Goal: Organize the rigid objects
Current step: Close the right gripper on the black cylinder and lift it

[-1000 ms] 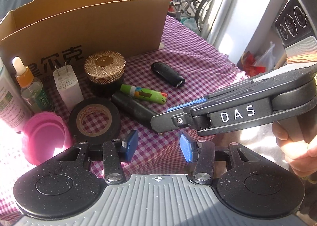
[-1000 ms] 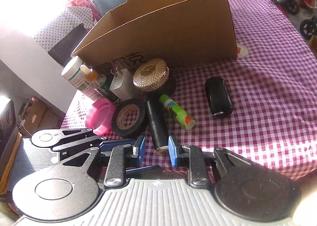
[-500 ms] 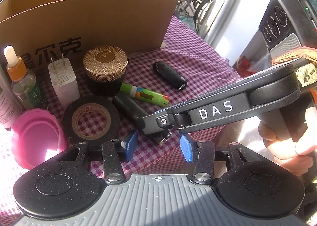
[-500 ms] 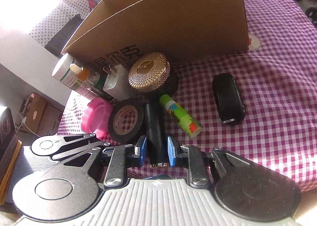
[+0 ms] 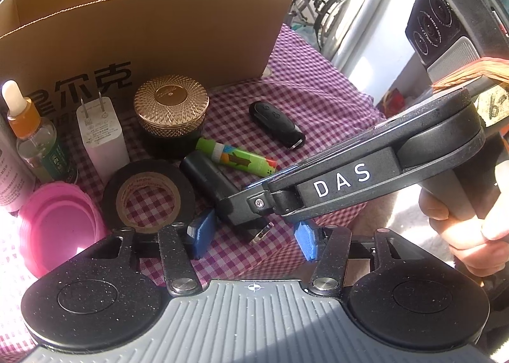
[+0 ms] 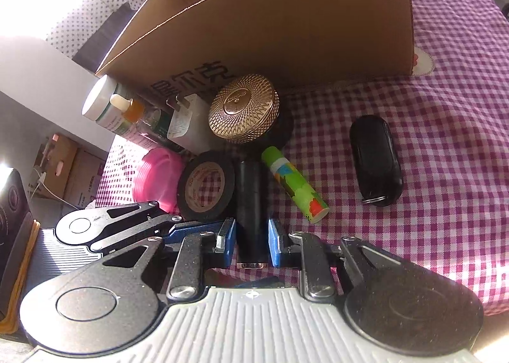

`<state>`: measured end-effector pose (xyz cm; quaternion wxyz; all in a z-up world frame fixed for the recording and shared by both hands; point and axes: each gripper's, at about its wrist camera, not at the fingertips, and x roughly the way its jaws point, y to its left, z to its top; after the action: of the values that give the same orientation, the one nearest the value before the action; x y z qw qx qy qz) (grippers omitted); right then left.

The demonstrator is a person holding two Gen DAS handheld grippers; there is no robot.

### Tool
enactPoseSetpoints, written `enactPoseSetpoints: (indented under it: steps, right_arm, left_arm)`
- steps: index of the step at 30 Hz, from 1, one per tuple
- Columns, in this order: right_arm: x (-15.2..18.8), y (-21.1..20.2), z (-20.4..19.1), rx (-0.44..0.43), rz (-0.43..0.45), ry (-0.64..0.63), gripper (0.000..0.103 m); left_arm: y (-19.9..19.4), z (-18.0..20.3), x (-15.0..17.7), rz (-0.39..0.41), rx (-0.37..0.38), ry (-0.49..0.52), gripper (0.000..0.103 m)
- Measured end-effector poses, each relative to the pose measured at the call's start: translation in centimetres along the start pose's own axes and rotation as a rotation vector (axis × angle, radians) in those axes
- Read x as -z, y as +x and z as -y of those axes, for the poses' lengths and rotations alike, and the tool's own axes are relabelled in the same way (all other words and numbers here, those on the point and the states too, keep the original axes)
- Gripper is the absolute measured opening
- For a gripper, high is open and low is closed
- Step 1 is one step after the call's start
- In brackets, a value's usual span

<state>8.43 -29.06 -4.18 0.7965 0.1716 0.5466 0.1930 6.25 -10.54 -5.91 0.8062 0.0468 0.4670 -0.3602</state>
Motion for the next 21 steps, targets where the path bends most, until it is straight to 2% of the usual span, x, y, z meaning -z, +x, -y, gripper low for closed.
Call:
enactPoseSetpoints:
  steps: [6,13,21]
  right_arm:
    - [0.3,0.1,-0.5,-0.002,0.012,-0.019,0.024]
    - [2.0,-0.4,0.0,-0.062,0.072,0.079,0.024]
    - [2.7,-4.6,-2.5,-0.077,0.161,0.053,0.024]
  left_arm:
    - [0.3,0.2,0.0,0.031,-0.017,-0.001,0.056]
    - [-0.1,0.6,0.3,0.062,-0.034,0.012,0.056]
    - [-4.3,2.0,0.4,0.151,-0.054,0.053,0.056]
